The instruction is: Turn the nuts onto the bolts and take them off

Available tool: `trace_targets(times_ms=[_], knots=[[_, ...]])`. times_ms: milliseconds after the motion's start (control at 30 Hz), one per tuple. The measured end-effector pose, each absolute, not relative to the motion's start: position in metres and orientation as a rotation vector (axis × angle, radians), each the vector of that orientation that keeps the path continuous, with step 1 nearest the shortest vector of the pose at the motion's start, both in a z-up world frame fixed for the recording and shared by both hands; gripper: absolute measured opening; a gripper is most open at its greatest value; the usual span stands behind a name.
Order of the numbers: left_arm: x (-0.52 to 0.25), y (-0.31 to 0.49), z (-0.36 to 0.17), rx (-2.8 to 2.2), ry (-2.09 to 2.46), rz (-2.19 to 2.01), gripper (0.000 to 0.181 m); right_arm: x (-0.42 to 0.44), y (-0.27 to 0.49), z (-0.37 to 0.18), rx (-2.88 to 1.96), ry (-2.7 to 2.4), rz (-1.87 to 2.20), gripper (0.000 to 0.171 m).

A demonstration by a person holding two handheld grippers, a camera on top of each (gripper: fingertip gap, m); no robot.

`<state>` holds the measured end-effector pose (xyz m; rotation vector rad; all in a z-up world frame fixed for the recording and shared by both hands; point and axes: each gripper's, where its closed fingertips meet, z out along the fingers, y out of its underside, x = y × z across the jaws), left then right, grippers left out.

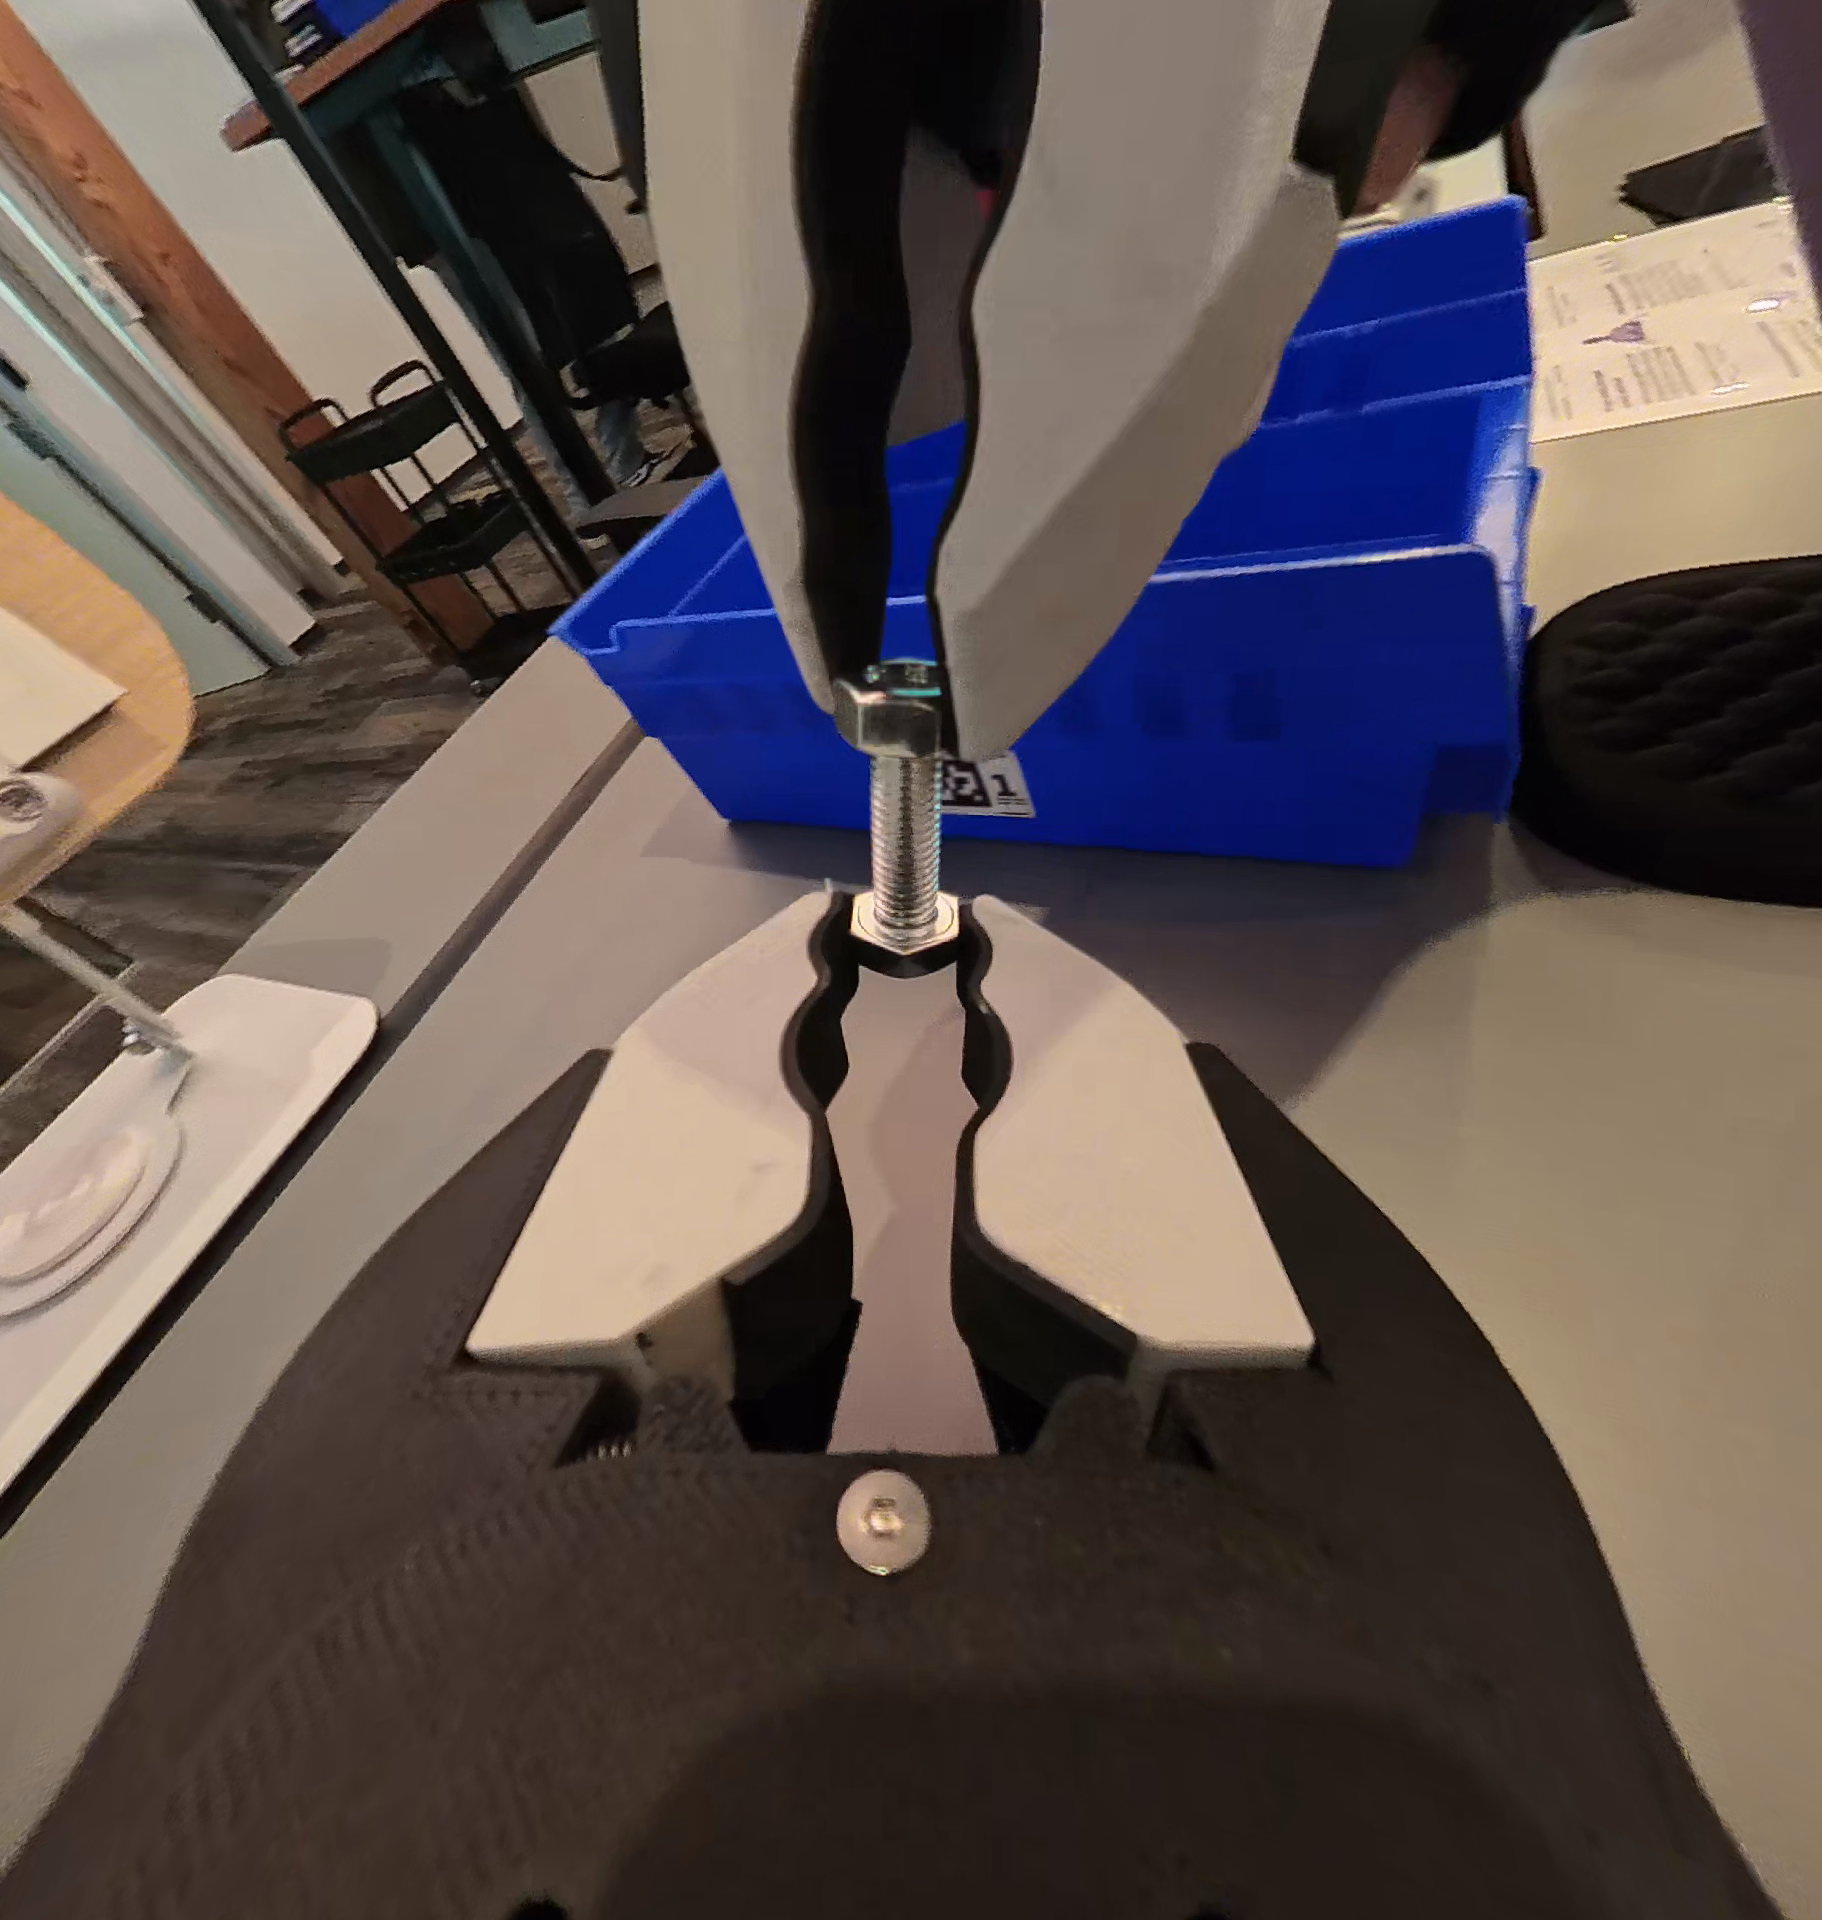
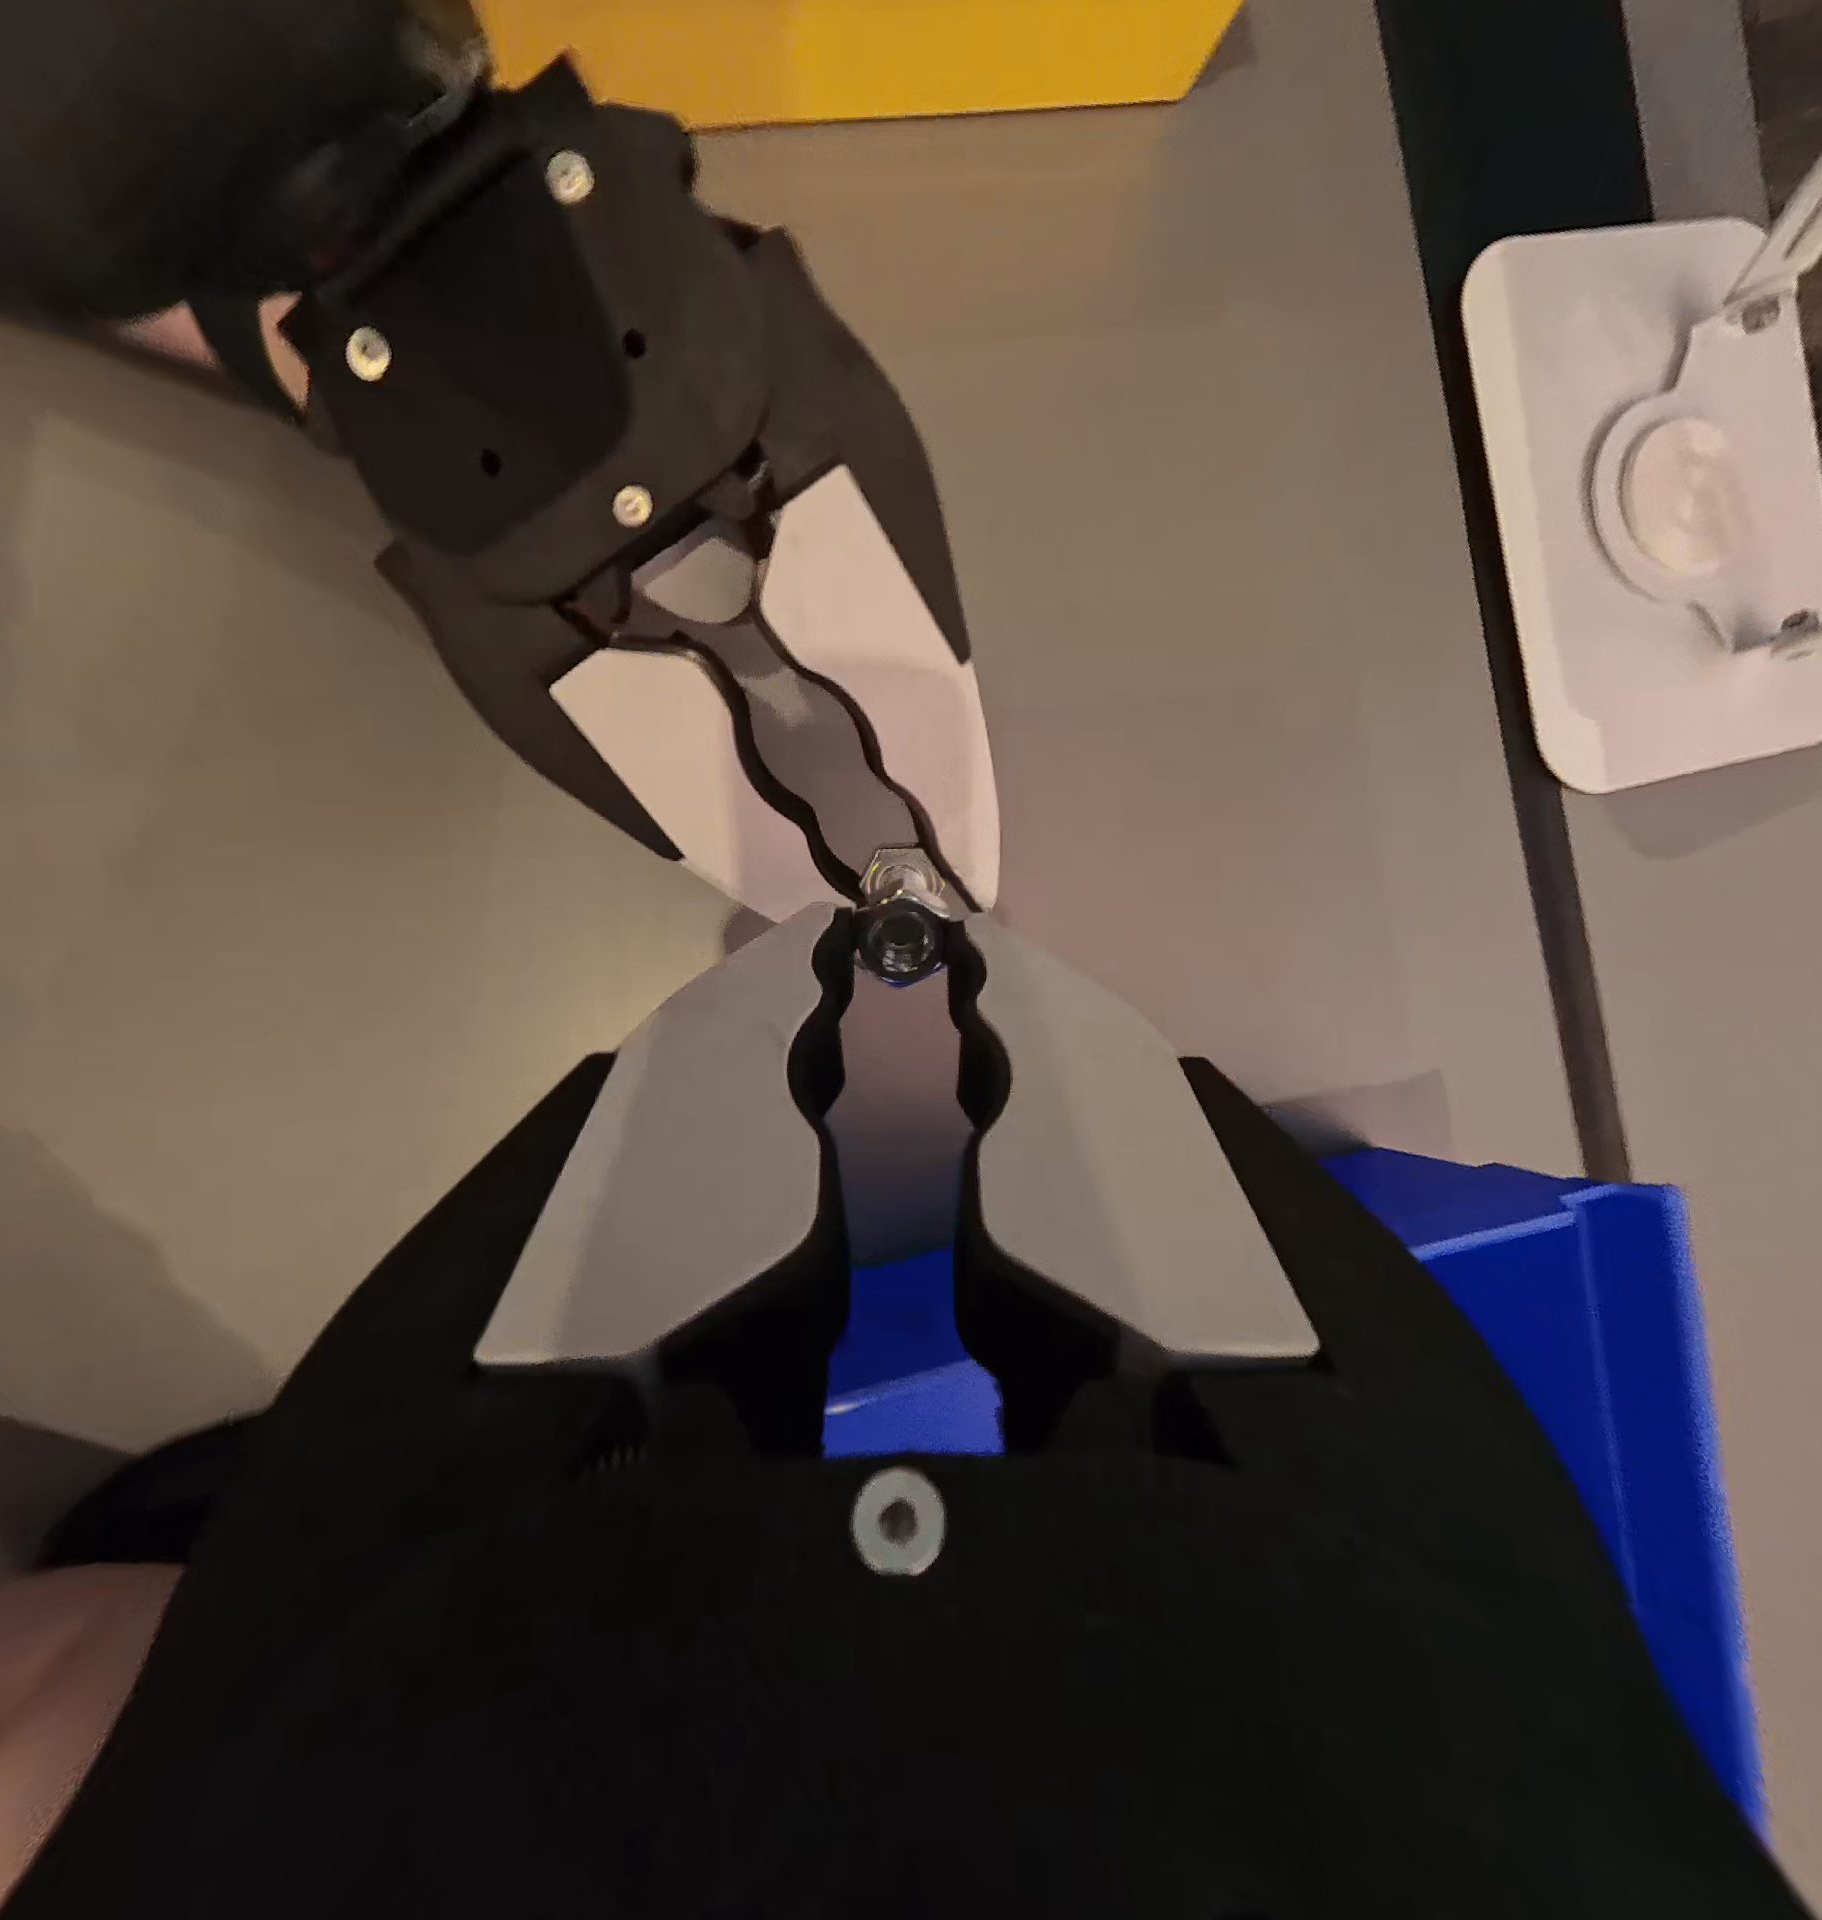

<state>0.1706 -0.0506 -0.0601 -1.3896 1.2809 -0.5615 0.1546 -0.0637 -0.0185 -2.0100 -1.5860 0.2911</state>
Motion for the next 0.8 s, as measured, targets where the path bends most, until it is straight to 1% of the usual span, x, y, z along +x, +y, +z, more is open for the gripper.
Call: trace_targets(times_ms=[500,800], knots=[[0.152,-0.022,-0.059,-1.442,1.217,-0.310,0.018,0.143,-0.040,-0.019,-2.263,-1.184,0.468,0.018],[0.150,-0.022,-0.051,-1.481,1.158,-0.463,0.018,0.135,-0.035,-0.010,-2.188,-1.166,0.530,0.018]])
